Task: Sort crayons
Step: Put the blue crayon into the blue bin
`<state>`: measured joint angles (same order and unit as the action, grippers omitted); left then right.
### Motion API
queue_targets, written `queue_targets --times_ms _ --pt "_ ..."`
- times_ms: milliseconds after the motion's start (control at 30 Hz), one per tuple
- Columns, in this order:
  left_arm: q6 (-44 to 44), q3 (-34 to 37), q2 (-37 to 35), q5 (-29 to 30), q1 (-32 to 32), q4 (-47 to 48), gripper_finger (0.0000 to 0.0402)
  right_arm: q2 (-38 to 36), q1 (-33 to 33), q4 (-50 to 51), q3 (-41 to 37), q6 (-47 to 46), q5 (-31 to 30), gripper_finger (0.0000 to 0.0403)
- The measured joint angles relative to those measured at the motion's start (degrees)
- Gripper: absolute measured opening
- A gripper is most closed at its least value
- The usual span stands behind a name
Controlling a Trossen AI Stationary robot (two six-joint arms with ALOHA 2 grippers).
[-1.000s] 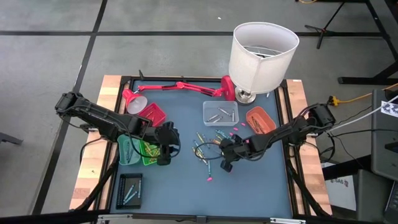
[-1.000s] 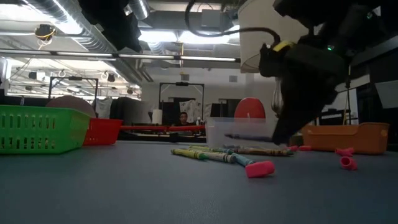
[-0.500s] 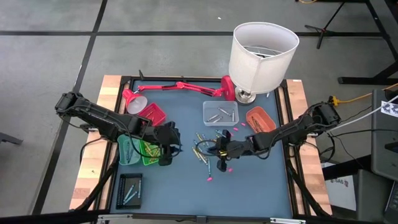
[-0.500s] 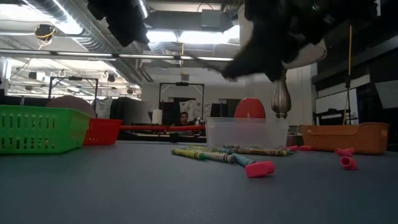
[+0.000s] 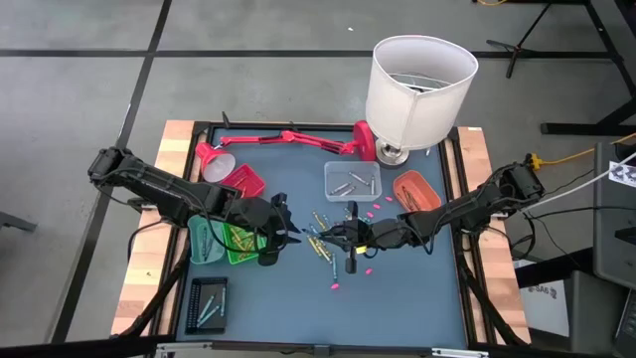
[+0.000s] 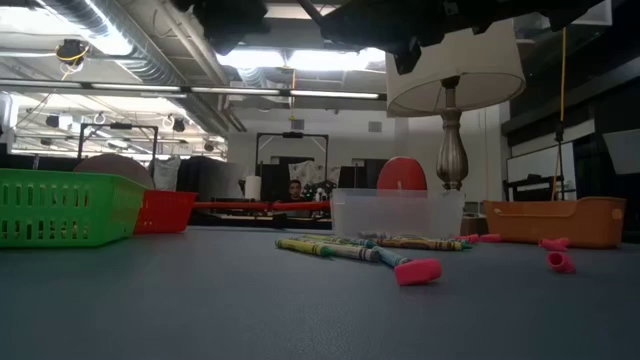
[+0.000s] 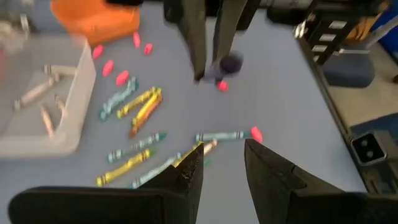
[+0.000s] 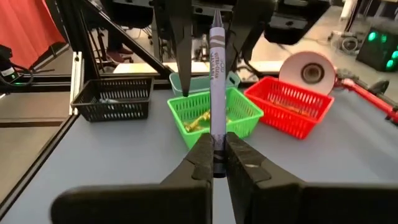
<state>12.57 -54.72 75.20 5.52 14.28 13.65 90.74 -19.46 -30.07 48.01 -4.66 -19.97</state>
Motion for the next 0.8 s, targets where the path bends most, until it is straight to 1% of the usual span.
queue_targets --times_ms 100,300,567,667,800 --pt "-2.5 0.0 0.0 0.3 0.0 -3.9 0.0101 0.0 0.0 -0.4 0.0 1.0 0.0 0.0019" --pt "-5.7 0.0 0.0 2.9 0.0 -10.4 0.0101 0.0 0.0 -0.5 0.0 1.1 0.0 0.0019" --pt "-5.7 0.0 0.0 3.0 0.0 -13.0 0.0100 0.0 0.0 -3.4 0.0 3.6 0.0 0.0019" --pt "-5.7 0.0 0.0 3.0 0.0 -12.9 0.0092 0.0 0.0 -3.6 0.0 4.1 0.0 0.0019" --pt "-5.7 0.0 0.0 3.0 0.0 -12.9 0.0063 0.0 0.0 -3.6 0.0 4.1 0.0 0.0019"
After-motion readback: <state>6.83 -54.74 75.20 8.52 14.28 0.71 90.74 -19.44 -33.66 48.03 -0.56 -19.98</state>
